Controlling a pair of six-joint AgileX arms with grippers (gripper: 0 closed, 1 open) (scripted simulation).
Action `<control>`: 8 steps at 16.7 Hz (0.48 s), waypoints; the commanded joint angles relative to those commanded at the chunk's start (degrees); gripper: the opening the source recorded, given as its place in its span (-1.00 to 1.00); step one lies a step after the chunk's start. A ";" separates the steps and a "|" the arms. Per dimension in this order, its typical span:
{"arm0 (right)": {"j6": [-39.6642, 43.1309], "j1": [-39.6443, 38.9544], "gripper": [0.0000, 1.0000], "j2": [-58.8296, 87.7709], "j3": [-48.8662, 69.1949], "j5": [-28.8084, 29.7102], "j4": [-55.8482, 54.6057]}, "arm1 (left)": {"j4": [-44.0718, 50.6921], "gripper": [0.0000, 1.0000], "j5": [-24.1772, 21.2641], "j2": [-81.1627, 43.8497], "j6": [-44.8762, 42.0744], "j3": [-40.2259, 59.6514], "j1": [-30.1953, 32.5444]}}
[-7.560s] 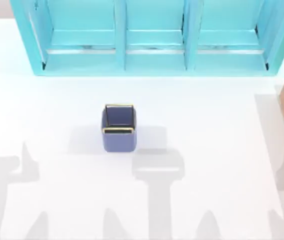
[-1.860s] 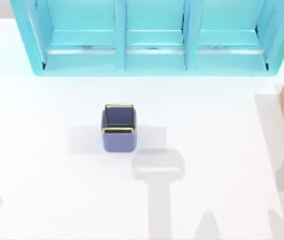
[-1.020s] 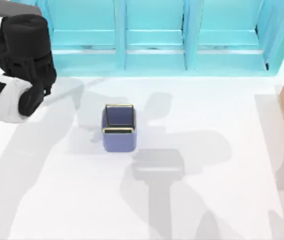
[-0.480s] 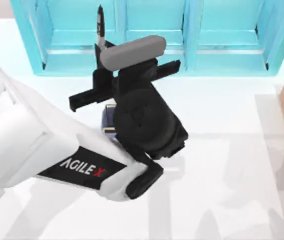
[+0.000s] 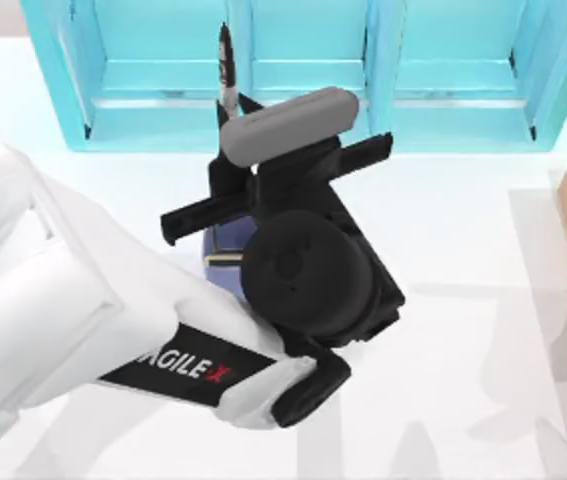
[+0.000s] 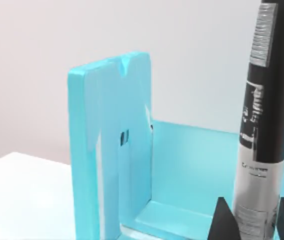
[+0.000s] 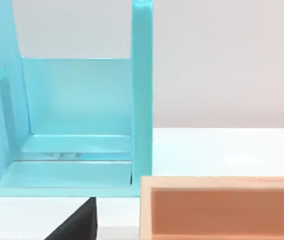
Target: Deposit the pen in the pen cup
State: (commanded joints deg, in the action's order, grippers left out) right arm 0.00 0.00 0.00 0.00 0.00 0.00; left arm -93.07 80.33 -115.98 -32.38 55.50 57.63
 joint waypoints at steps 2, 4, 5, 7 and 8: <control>0.00 0.00 1.00 0.00 0.00 0.00 0.00 | 0.50 -1.00 -0.06 0.04 0.61 0.00 -0.16; 0.00 0.00 1.00 0.00 0.00 0.00 0.00 | 1.61 -1.00 -0.30 0.16 1.97 -0.01 -0.32; 0.00 0.00 1.00 0.00 0.00 0.00 0.00 | 2.05 -1.00 -0.45 0.15 2.33 -0.08 -0.46; 0.00 0.00 1.00 0.00 0.00 0.00 0.00 | 2.14 -1.00 -0.49 0.14 2.38 -0.10 -0.50; 0.00 0.00 1.00 0.00 0.00 0.00 0.00 | 2.14 -1.00 -0.49 0.14 2.38 -0.10 -0.50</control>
State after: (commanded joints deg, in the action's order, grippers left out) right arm 0.00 0.00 0.00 0.00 0.00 0.00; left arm -90.93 79.83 -115.84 -30.01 55.40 57.13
